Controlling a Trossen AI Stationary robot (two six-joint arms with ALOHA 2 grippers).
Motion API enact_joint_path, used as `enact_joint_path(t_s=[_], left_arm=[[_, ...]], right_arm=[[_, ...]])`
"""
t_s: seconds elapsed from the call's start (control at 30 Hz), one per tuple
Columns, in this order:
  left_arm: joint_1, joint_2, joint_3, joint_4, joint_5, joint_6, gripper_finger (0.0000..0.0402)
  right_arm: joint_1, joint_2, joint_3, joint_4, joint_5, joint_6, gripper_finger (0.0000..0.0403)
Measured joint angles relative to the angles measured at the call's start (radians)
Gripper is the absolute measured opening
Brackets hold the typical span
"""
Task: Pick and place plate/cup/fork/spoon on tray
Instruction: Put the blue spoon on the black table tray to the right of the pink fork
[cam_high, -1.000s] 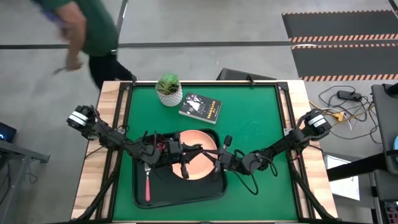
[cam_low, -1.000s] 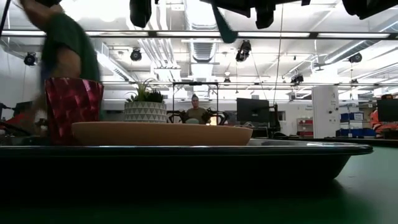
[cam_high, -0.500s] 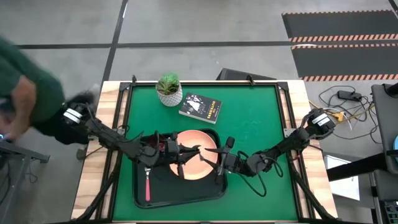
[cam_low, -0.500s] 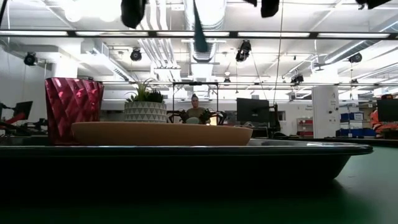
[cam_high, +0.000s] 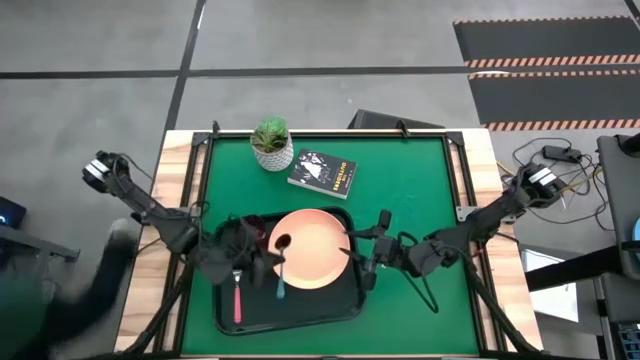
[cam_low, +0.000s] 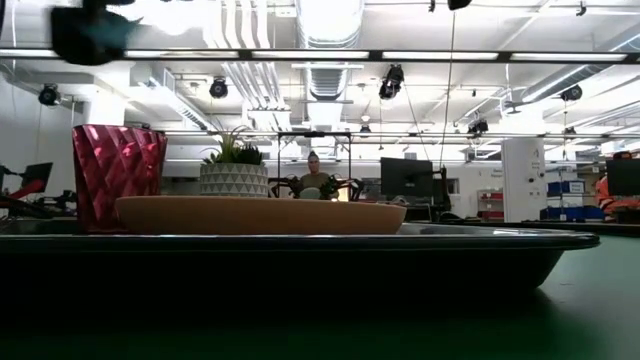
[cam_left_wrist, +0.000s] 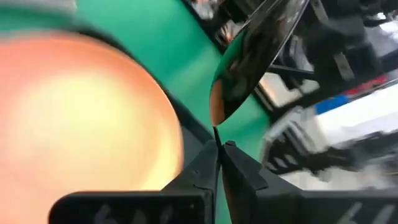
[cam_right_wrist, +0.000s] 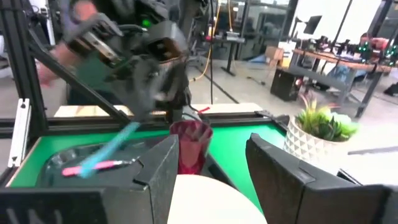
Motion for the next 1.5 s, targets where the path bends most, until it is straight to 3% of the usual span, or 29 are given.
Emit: enact_joint_path(t_s=[0.23,0.53,0.83,1.1,1.5], left_arm=[[-0.121,0.078,0.000,-0.026,0.021,-0.281,0.0000],[-0.183,0.185,0.000,-0.379,0.078,-0.710,0.0000],[-0.183,0.287,-0.001,-0.408,0.192,-0.847,0.0000],[-0.184,0.271,-0.055,-0.426,0.205,-0.943,0.0000],[-0.184,0.265,-0.075,-0.422,0.223,-0.945,0.0000]], right_arm=[[0.000,-0.042,0.000,-0.127,-0.008,0.075,0.0178],[0.000,-0.036,0.000,-0.131,-0.008,0.077,0.0174],[0.000,-0.036,0.000,-0.134,-0.008,0.077,0.0173],[0.000,-0.036,0.000,-0.146,-0.007,0.077,0.0173],[0.000,-0.035,0.000,-0.147,-0.007,0.077,0.0173]])
